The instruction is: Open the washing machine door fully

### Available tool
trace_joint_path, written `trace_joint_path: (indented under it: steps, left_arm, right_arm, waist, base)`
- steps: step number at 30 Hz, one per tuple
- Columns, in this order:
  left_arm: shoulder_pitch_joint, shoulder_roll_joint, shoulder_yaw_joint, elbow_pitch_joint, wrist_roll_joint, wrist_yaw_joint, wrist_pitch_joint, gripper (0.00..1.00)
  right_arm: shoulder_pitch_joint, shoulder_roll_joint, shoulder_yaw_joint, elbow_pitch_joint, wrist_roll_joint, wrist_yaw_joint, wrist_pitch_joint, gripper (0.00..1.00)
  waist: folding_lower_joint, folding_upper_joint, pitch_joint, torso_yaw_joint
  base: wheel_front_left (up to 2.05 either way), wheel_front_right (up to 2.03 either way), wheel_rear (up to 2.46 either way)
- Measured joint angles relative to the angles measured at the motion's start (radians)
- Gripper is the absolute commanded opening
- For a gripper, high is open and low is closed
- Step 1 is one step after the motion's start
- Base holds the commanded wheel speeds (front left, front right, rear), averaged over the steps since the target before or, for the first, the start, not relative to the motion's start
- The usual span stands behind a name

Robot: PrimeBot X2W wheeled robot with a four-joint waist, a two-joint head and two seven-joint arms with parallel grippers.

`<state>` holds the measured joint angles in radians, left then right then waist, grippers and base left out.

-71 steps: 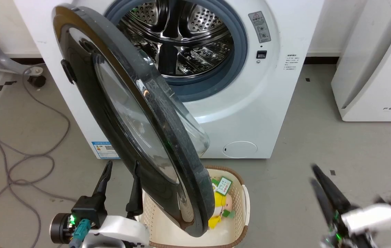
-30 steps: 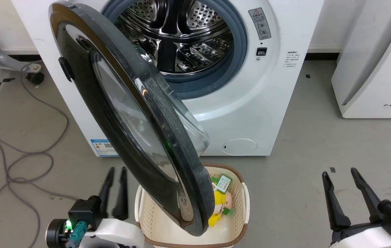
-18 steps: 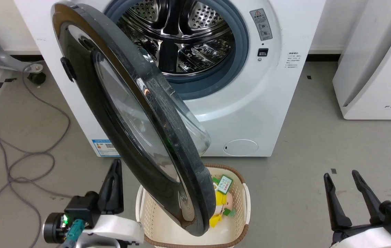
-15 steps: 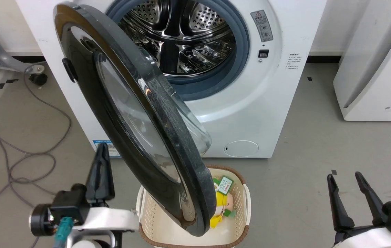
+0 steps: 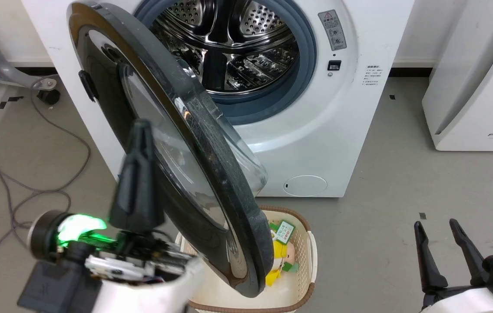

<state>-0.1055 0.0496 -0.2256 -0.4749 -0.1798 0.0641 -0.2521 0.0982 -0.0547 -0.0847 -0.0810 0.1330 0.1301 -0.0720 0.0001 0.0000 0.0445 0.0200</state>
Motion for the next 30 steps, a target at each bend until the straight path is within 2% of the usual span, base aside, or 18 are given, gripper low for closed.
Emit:
trace_joint_path:
  steps: [2,7,11,12,17,18,23,27,30]
  left_arm:
    - [-0.002,-0.001,-0.019,-0.02,-0.007,-0.01,0.006,0.0]
    - [-0.021,-0.001,-0.146,-0.086,-0.061,-0.07,0.054,0.0]
    - [-0.02,-0.001,-0.254,-0.075,-0.112,-0.114,0.113,0.0]
    - [-0.02,-0.001,-0.254,-0.075,-0.112,-0.114,0.113,0.0]
    - [-0.005,0.004,-0.406,-0.028,-0.188,-0.156,0.237,0.0]
    - [0.016,0.013,-0.448,-0.002,-0.211,-0.157,0.296,0.0]
    - [0.047,0.034,-0.492,0.04,-0.23,-0.15,0.402,0.0]
    - [0.063,0.045,-0.509,0.101,-0.229,-0.124,0.472,0.0]
    - [0.063,0.062,-0.5,0.183,-0.21,-0.103,0.487,0.0]
  right_arm:
    - [0.0,0.0,0.0,0.002,0.0,0.0,0.0,1.0]
    - [0.0,0.0,0.0,0.009,0.0,0.0,-0.001,1.0]
    - [0.0,0.0,-0.001,0.013,0.0,0.0,-0.002,1.0]
    - [0.0,0.0,-0.001,0.013,0.0,0.0,-0.002,1.0]
    - [0.0,0.0,0.0,0.019,0.0,0.0,-0.002,1.0]
    - [0.0,0.0,0.0,0.021,0.0,0.0,-0.002,1.0]
    - [0.0,0.0,0.0,0.023,0.0,0.0,-0.005,1.0]
    - [0.0,0.0,-0.001,0.025,0.0,0.0,-0.005,1.0]
    - [0.0,0.0,0.001,0.026,0.0,0.0,-0.006,1.0]
  waist:
    - [-0.0001,0.0,0.0,0.0]
    - [0.0,0.0,0.003,0.001]
    - [-0.0001,0.0,0.001,0.001]
    - [-0.0001,0.0,0.001,0.001]
    - [-0.0001,0.0,0.002,-0.001]
    - [-0.0001,0.0,0.002,-0.003]
    - [0.0,0.0,0.006,-0.008]
    - [0.0,0.0,0.01,-0.01]
    - [0.0,0.0,0.016,-0.01]
  base:
    - [0.0,0.0,0.0]
    - [0.0,0.0,0.0]
    - [0.0,0.0,0.0]
    - [0.0,0.0,0.0]
    - [0.0,0.0,0.0]
    - [0.0,0.0,0.0]
    - [0.0,0.0,0.0]
    - [0.0,0.0,0.0]
    - [0.0,0.0,0.0]
